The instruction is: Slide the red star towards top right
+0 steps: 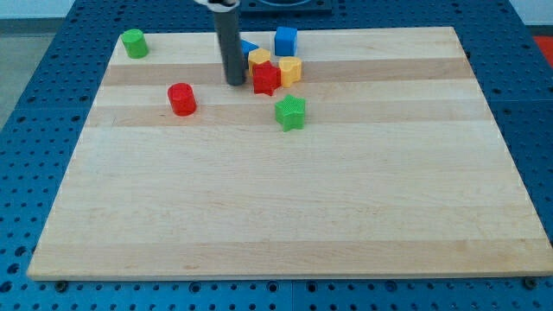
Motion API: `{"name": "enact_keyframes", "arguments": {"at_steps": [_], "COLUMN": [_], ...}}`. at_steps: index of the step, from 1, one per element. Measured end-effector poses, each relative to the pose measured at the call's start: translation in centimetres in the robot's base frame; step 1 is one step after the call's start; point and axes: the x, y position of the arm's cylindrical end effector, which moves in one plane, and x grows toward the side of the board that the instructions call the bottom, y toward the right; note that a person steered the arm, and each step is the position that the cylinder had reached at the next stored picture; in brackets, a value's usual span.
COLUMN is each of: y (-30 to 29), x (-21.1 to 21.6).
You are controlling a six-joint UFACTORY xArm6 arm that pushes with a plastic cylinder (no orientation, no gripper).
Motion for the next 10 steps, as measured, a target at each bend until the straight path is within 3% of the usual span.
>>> {"name": "enact_keyframes", "arguments": {"at_steps": [2, 3, 4, 5, 7, 8, 10], "y": [11.9, 11.8, 12.2, 13.9, 11.2, 13.2, 21.7], "x": [1.1, 1.8, 6.1, 5.5, 4.6, 1.4, -0.2]}}
